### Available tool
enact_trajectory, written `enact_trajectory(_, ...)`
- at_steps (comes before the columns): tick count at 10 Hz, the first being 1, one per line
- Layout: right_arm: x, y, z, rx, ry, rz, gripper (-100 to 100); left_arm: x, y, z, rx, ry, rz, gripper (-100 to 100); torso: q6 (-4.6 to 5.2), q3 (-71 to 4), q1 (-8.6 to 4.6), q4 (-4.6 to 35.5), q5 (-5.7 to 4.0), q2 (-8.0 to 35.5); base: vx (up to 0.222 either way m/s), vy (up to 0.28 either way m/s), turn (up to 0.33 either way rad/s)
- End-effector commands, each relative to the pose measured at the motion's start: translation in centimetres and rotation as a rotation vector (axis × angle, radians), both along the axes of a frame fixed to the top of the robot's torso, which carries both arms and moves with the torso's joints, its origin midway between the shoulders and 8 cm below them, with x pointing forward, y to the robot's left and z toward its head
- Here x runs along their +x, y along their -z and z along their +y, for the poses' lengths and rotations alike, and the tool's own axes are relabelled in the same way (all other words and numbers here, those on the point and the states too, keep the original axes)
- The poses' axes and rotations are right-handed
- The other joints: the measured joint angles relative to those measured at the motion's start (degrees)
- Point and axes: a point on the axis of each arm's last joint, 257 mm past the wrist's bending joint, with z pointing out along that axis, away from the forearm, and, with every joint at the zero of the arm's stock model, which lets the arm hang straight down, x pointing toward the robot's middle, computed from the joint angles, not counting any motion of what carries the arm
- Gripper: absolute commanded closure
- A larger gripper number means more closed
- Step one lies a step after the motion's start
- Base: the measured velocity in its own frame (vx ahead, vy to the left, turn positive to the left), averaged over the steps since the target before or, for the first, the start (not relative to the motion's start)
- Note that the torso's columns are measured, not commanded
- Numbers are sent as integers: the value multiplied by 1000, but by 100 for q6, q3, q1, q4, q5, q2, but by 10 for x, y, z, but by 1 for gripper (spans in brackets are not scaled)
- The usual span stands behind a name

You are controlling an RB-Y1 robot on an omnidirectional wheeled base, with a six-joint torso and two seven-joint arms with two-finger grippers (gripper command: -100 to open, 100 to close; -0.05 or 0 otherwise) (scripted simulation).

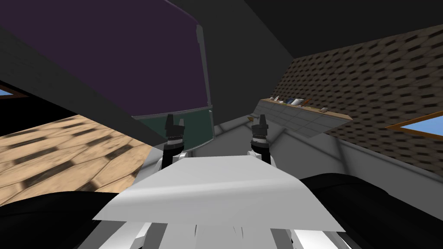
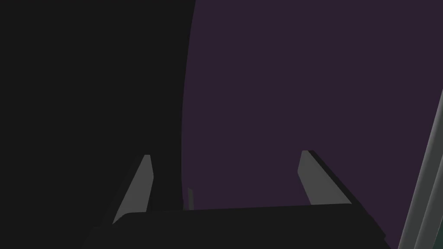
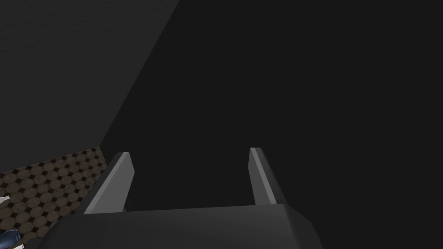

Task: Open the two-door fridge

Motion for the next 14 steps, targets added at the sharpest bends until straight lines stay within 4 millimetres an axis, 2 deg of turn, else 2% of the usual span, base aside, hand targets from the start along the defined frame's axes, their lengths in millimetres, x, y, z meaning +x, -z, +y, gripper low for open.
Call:
enact_trajectory(1,0,0,0,0,0,0,0,0,0,0,0,0,0,0,0,-467,0,235,0,232,0,0,0)
enact_trajectory(9,0,0,0,0,0,0,0,0,0,0,0,0,0,0,0,-7073,0,3537,0,3539,0,0,0)
enact_trajectory(10,0,0,0,0,0,0,0,7,2,-4,31,12,19,-100,0,-7919,0,3960,0,3962,26,-10,7)
enact_trajectory(11,0,0,0,0,0,0,0,16,6,-7,57,17,42,-100,0,-8317,-1,4147,0,4148,52,-21,15)
enact_trajectory(14,0,0,0,0,0,0,0,35,12,-11,91,14,85,-100,0,-8459,-4,4225,-1,4222,57,-28,10)
